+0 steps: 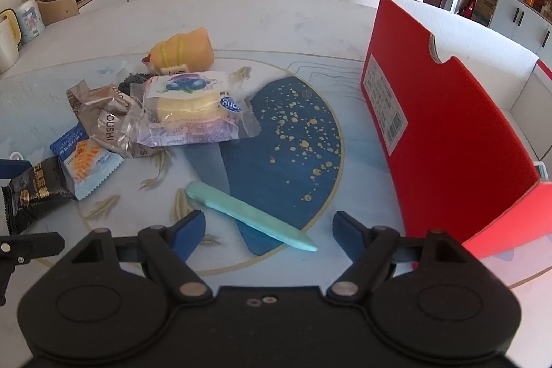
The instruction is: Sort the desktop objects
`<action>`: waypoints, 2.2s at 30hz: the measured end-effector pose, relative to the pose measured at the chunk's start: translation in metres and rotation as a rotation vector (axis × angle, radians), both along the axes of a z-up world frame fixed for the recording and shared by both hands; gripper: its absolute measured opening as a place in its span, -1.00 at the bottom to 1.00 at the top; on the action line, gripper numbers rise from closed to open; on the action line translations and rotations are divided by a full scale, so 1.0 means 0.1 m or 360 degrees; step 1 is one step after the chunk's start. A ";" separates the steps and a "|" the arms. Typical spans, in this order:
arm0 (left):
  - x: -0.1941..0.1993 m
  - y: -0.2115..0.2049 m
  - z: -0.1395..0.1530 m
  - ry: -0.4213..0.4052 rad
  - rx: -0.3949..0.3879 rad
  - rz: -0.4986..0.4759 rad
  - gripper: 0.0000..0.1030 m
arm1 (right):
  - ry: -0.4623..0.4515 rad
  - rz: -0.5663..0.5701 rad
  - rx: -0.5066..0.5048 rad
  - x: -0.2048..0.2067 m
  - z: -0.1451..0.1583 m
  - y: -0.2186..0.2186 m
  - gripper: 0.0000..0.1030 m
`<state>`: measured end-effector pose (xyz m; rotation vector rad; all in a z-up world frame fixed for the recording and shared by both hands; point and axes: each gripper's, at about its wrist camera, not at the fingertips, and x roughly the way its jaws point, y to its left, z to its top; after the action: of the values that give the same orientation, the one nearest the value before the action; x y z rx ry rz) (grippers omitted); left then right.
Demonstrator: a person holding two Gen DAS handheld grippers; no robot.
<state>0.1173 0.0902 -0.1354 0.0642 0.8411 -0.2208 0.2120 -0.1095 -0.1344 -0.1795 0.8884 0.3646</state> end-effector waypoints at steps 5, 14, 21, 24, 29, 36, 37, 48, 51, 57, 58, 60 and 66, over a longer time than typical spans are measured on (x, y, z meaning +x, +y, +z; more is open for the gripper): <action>0.02 0.00 0.00 -0.0010 0.0006 -0.0005 0.94 | 0.0000 0.0017 0.0029 0.00 0.00 -0.01 0.47; 0.02 -0.02 -0.03 -0.0001 0.0026 -0.0006 0.75 | -0.0019 0.0104 0.0034 -0.07 0.04 0.05 -0.03; 0.01 -0.03 -0.01 -0.0007 0.0052 0.0014 0.47 | -0.0056 0.0168 -0.0011 -0.17 0.06 0.16 -0.56; 0.01 -0.04 0.00 -0.0006 0.0065 0.0014 0.37 | -0.0083 0.0190 -0.0044 -0.21 0.06 0.22 -0.64; 0.00 -0.03 0.02 -0.0003 0.0057 0.0045 0.07 | -0.0103 0.0198 -0.0076 -0.24 0.06 0.26 -0.71; 0.00 -0.01 0.05 0.0012 0.0042 0.0079 -0.28 | -0.0090 0.0148 -0.0071 -0.24 0.08 0.26 -0.81; 0.00 -0.01 0.05 0.0014 0.0040 0.0079 -0.29 | -0.0093 0.0146 -0.0072 -0.24 0.10 0.27 -0.81; -0.06 -0.02 0.15 0.0054 -0.0029 0.0077 -0.31 | -0.0098 0.0109 -0.0033 -0.29 0.22 0.23 -0.82; -0.06 -0.03 0.21 0.0053 -0.0051 0.0075 -0.31 | -0.0086 0.0090 -0.0007 -0.31 0.26 0.20 -0.82; -0.07 -0.07 0.30 0.0053 -0.0098 0.0066 -0.31 | -0.0097 0.0066 0.0034 -0.36 0.38 0.15 -0.83; -0.08 -0.08 0.32 0.0051 -0.0104 0.0064 -0.31 | -0.0101 0.0059 0.0039 -0.37 0.40 0.14 -0.83; -0.08 -0.09 0.34 0.0048 -0.0113 0.0061 -0.31 | -0.0108 0.0047 0.0049 -0.37 0.44 0.12 -0.84; -0.06 -0.13 0.42 0.0048 -0.0145 0.0042 -0.31 | -0.0123 0.0002 0.0084 -0.38 0.55 0.05 -0.84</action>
<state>0.1116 0.0772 -0.0938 -0.0355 0.8606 -0.2351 0.1738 -0.1041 -0.0791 -0.1446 0.8017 0.3794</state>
